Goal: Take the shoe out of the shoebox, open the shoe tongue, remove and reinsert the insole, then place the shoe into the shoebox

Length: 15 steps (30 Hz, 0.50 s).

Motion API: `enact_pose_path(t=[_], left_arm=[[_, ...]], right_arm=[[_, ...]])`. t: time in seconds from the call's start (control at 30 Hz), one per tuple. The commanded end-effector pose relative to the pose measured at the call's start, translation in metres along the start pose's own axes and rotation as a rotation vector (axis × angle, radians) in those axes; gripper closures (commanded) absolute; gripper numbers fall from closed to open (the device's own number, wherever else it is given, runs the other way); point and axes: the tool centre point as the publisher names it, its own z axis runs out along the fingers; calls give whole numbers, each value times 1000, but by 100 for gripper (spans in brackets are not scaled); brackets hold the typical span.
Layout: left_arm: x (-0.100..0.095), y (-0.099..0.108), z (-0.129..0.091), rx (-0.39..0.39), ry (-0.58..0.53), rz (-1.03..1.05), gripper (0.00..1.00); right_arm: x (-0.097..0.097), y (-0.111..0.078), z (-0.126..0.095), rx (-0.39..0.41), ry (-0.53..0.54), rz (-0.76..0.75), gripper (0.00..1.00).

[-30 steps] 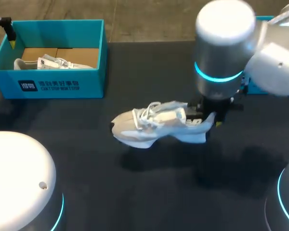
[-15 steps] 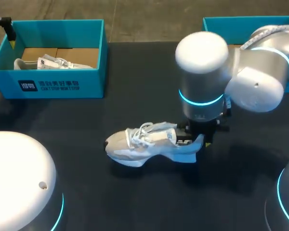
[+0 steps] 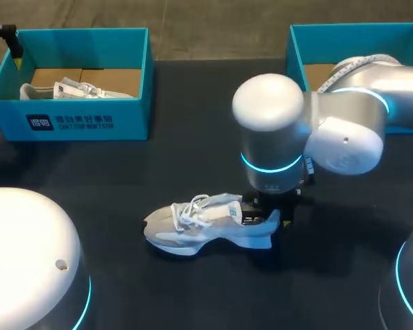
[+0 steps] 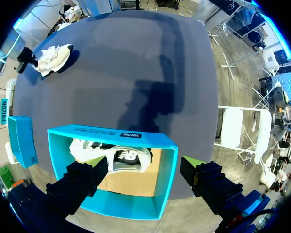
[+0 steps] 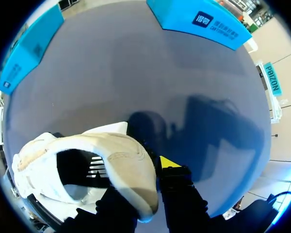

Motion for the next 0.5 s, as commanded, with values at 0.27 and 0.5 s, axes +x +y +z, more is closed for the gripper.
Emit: enact_pose_path(t=[0.27, 0.5], left_arm=[[0, 0, 0, -1, 3, 0, 0], [0, 0, 0, -1, 3, 0, 0]], right_arm=[[13, -3, -5, -2, -54, 7, 100], [11, -7, -12, -14, -82, 26, 100]])
